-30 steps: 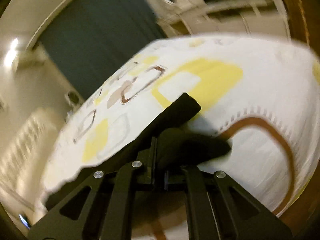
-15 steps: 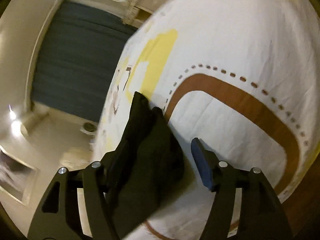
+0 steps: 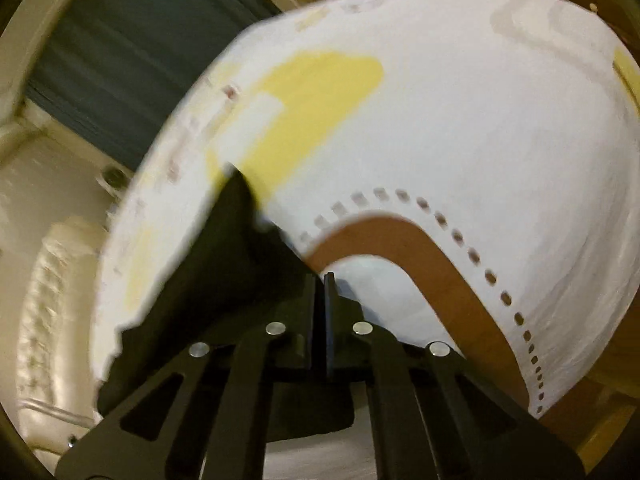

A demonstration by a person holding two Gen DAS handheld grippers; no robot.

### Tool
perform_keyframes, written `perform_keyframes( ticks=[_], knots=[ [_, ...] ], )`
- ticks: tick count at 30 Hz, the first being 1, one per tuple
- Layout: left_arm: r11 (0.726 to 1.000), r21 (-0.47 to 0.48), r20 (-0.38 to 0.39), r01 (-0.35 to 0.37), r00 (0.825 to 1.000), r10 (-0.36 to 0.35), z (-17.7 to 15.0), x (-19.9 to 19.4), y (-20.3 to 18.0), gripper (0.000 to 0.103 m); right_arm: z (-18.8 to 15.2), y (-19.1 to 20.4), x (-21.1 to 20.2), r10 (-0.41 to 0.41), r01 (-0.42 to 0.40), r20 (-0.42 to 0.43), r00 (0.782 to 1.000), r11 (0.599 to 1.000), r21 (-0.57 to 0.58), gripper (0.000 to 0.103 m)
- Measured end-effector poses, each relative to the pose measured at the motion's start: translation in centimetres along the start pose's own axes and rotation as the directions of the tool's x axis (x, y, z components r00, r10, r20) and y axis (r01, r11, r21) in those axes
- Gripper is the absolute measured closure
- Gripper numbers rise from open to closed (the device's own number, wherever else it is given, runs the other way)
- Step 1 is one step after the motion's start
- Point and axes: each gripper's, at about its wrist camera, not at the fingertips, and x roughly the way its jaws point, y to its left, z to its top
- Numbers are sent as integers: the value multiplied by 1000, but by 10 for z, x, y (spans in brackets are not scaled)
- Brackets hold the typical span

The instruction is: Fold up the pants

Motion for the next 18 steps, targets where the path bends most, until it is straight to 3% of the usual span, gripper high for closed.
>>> perform_keyframes(
  ticks=[3,5,6,8,10,13,16,18],
  knots=[
    [1000,14,6,-1,1000,1,1,0,3,5,0,-13,-10,24,-28,39,999,996,86,101],
    [999,33,15,8,1000,-9,3,-1,6,5,2,-27,-26,-38,20,104,994,987,162,99],
    [999,47,17,20,1000,-21,4,-2,8,5,0,-37,-33,-63,42,119,991,983,176,94],
    [996,73,16,50,999,-52,8,-4,14,5,1,-20,-45,-91,74,130,987,989,124,88],
    [993,94,25,68,997,-70,13,-6,22,5,-3,20,-48,-67,69,118,991,998,-11,76],
    [989,119,59,89,994,-96,25,-10,37,5,-18,91,-49,52,-36,71,996,977,-209,63],
    [985,132,68,110,990,-120,43,-8,59,5,-37,177,-18,163,-184,-88,983,909,-374,53],
    [987,127,67,103,991,-112,61,-1,80,5,-61,237,12,195,-287,-237,952,837,-465,53]
  ],
)
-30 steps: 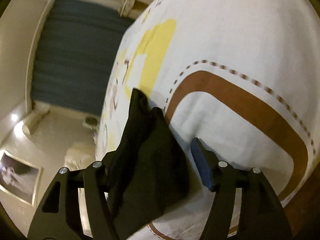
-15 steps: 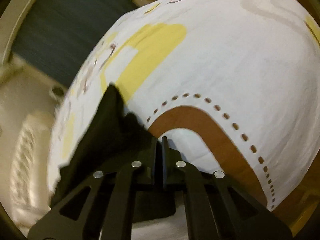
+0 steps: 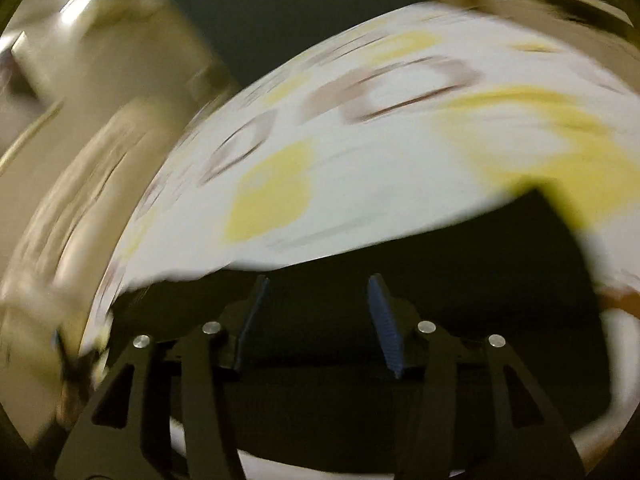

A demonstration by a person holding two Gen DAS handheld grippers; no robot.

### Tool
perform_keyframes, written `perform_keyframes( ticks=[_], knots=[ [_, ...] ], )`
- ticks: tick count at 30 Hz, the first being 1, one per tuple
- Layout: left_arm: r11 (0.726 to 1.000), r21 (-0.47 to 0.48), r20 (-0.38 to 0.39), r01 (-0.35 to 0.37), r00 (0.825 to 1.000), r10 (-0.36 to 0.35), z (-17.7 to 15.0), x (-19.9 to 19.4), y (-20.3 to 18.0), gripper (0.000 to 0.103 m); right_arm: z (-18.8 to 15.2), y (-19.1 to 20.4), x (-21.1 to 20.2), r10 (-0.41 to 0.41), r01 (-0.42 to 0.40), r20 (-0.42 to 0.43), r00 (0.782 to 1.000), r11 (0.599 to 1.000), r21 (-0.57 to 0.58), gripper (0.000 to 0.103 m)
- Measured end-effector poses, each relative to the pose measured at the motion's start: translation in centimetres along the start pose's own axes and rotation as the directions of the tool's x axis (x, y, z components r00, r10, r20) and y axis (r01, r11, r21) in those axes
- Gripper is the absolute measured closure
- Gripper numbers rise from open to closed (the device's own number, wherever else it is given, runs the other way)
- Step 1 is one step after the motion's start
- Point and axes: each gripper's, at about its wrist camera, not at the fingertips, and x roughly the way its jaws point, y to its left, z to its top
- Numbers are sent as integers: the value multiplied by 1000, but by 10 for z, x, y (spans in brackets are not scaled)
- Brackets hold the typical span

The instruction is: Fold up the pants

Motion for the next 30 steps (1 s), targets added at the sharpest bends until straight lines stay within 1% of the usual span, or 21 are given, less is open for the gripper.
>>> perform_keyframes(
  ticks=[1,3,6,7,9,10,12,14,15,17,18,19,20,22,23,24,25,26,27,28,30],
  knots=[
    [1000,-5,9,9,1000,-9,8,2,13,5,7,20,20,22,-24,-46,999,999,-47,53],
    [999,-17,14,32,999,-32,25,9,35,5,15,71,64,20,-48,-141,990,980,-193,53],
    [995,-26,-26,95,995,-96,53,32,63,5,28,121,119,16,-88,-239,971,951,-297,53],
    [990,-23,-48,140,989,-141,65,45,72,5,31,138,139,9,-102,-272,962,939,-329,53],
    [980,-33,-95,198,975,-201,83,67,82,5,31,162,172,6,-132,-327,945,922,-365,52],
    [973,-43,-120,225,966,-229,90,77,86,5,35,164,188,-1,-135,-346,938,919,-369,52],
    [951,-71,-170,302,936,-310,106,102,91,5,39,169,219,-9,-145,-387,922,920,-365,52],
    [938,-89,-208,336,914,-347,117,121,93,5,41,169,233,-7,-156,-412,911,919,-361,52],
    [922,-113,-233,370,892,-386,121,132,93,5,41,173,242,-8,-162,-426,905,918,-363,51],
    [899,-138,-279,415,855,-437,124,147,89,5,48,174,264,-10,-174,-450,893,915,-365,51],
    [894,-141,-305,425,841,-447,126,154,86,5,50,173,270,-6,-183,-463,886,914,-361,50],
    [894,-139,-328,426,832,-448,126,159,83,5,49,176,278,0,-198,-488,873,914,-355,48],
    [894,-126,-343,429,827,-445,127,162,80,5,50,178,285,1,-205,-501,866,913,-353,46],
    [892,-99,-351,441,824,-446,129,161,74,8,51,181,292,5,-218,-512,859,908,-359,44],
    [885,-95,-353,456,816,-458,130,161,72,16,52,183,295,9,-225,-513,858,906,-359,44],
    [888,-79,-352,453,820,-450,133,160,69,54,53,185,297,16,-230,-515,857,906,-354,45],
    [901,-72,-359,429,831,-424,135,160,68,70,53,186,299,27,-238,-521,853,909,-343,58],
    [899,-83,-366,430,826,-429,136,162,67,72,53,188,301,36,-248,-528,848,908,-337,71],
    [897,-83,-369,434,823,-432,137,164,65,84,51,191,306,33,-258,-548,836,904,-339,91],
    [895,-67,-370,441,822,-433,138,164,60,90,49,194,309,12,-250,-557,830,901,-353,92],
    [905,11,-350,425,849,-395,141,155,49,95,48,199,309,-9,-241,-555,832,895,-375,95]
  ],
)
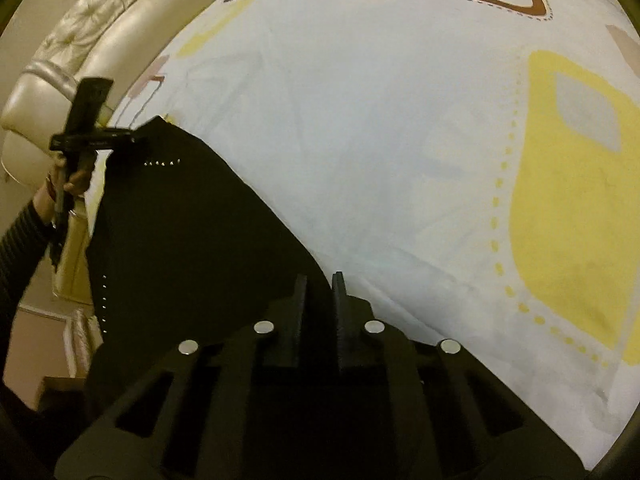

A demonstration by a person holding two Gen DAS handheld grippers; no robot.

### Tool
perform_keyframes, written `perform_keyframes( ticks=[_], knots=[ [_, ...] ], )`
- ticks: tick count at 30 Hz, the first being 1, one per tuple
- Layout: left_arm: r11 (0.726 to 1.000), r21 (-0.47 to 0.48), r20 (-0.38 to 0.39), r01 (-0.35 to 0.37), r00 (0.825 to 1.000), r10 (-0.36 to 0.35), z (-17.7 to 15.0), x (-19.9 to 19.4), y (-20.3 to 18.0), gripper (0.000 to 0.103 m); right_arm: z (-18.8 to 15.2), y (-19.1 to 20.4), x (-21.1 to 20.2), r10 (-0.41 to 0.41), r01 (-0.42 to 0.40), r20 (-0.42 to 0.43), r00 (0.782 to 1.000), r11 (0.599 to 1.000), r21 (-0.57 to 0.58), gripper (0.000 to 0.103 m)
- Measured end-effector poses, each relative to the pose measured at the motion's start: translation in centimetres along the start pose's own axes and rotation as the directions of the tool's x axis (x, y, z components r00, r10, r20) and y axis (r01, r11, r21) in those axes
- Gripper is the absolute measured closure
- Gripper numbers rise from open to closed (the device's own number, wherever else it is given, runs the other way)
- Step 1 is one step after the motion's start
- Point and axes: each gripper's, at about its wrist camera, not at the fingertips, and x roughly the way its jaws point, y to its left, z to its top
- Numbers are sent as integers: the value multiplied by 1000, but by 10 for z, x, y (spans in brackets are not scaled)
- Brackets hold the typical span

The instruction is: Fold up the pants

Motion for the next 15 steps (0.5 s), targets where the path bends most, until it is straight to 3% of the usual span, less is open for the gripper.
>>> perform_keyframes(
  ticks=[2,6,9,15],
  knots=[
    [999,40,33,-22,999,21,1,-8,-7,96,1,7,-8,-36,37,30,999,999,-24,96],
    [999,36,129,-10,992,5,-2,-38,-9,97,-2,24,-41,-83,90,176,981,995,-33,96],
    [999,48,193,3,981,-12,-12,-64,-14,97,-15,49,-64,-160,182,275,948,982,-57,96],
    [997,67,260,40,964,-56,-53,-91,-32,97,-70,110,-74,-268,344,381,885,927,-146,96]
  ],
)
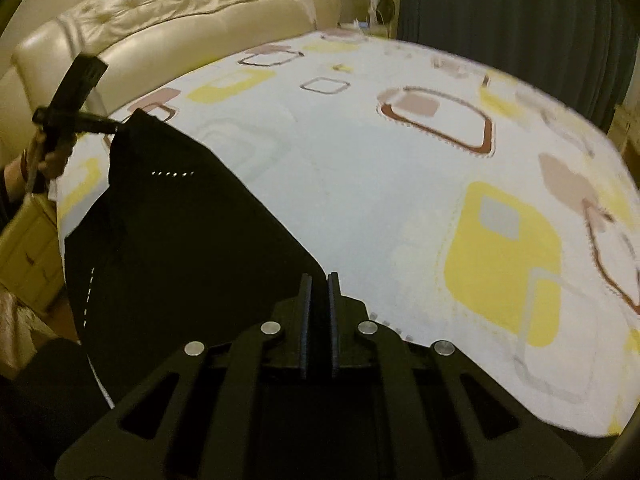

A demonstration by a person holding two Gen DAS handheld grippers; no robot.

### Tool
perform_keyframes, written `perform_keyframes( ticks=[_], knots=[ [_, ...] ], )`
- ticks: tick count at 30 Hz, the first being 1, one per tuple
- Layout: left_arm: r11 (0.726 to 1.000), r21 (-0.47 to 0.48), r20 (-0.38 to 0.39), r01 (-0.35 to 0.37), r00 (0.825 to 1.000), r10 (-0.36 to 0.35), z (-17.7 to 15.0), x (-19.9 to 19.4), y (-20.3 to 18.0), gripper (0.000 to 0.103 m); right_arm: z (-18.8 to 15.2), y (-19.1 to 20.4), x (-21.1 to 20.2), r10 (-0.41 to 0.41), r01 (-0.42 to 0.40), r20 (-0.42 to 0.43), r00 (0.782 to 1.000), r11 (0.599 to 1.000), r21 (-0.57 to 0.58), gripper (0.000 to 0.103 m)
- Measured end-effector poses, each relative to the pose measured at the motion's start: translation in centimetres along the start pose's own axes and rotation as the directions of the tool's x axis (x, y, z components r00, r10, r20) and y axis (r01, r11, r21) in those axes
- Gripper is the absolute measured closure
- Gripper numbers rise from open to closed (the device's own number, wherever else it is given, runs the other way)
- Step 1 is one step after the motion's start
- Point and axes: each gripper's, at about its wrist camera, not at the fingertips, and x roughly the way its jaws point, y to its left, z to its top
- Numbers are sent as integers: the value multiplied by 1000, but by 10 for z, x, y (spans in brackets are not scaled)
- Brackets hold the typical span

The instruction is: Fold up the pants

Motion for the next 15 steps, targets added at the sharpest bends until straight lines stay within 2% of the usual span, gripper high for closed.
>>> perform_keyframes(
  ticks=[8,15],
  knots=[
    [998,-47,78,49,996,-45,-57,-49,-13,97,-46,52,-38,-59,61,60,996,998,-31,96],
    [994,-100,65,45,997,-38,-110,-60,-13,96,-84,92,-48,-73,76,40,997,992,-99,96]
  ],
)
